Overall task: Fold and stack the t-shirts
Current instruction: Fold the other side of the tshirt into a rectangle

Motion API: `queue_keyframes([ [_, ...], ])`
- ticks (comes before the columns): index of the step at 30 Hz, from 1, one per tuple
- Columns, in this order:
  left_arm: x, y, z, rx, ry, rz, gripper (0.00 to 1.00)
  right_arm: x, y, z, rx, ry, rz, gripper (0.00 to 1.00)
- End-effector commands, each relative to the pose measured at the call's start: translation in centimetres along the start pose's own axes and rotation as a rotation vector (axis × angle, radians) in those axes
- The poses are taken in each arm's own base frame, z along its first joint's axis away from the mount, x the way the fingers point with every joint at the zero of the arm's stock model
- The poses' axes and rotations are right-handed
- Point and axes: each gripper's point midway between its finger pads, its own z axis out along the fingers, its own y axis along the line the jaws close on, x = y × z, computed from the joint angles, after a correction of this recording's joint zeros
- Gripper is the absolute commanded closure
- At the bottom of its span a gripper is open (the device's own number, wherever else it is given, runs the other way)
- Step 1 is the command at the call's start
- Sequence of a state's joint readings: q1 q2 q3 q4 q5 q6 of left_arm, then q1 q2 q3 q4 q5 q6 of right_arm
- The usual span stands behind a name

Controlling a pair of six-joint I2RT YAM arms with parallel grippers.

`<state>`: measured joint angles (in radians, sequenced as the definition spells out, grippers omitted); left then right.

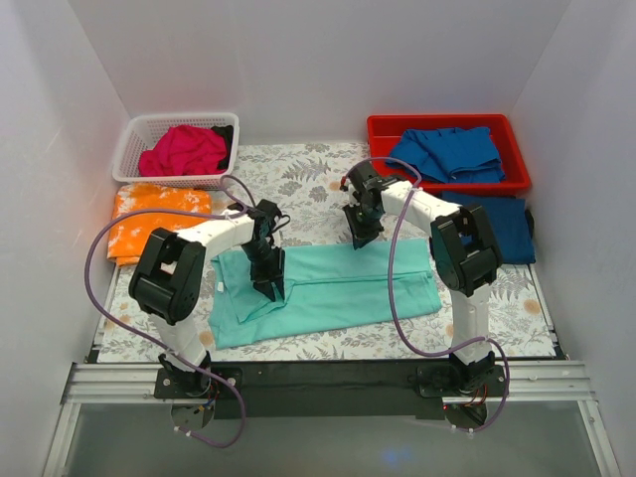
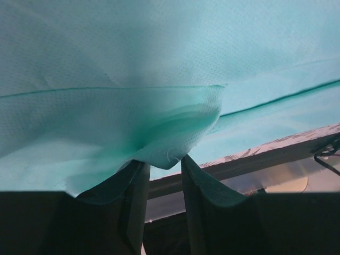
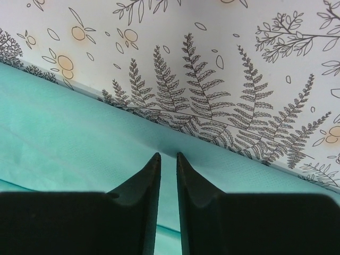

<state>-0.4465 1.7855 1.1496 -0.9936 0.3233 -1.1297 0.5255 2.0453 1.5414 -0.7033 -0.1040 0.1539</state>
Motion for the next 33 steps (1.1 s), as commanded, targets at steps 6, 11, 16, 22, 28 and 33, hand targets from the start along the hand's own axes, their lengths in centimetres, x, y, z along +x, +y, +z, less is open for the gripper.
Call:
queue_keyframes([
  [6, 2.3, -0.5, -1.9, 0.032, 0.000, 0.037, 0.73, -0.4, 0.0, -0.9, 0.002, -0.027, -0.004, 0.77],
  [11, 2.0, -1.6, -4.1, 0.053, -0.045, 0.074, 0.75, -0.2, 0.0, -0.8, 0.002, -0.019, -0.003, 0.78],
  [16, -0.9, -1.7, -5.3, 0.001, -0.185, 0.034, 0.75, -0.1, 0.0, -0.6, -0.004, -0.014, -0.002, 0.78],
  [22, -4.7, -2.2, -4.4, -0.020, -0.289, -0.024, 0.74, 0.3, 0.2, -0.4, -0.019, -0.001, 0.000, 0.78],
  [28, -4.8, -1.0, -1.5, -0.069, -0.224, -0.046, 0.75, 0.9, -0.1, -0.5, -0.008, 0.005, -0.001, 0.79],
  [33, -3.5, -0.9, -0.9, -0.050, -0.172, -0.038, 0.77, 1.3, -0.4, -0.4, 0.003, 0.012, 0.002, 0.79],
])
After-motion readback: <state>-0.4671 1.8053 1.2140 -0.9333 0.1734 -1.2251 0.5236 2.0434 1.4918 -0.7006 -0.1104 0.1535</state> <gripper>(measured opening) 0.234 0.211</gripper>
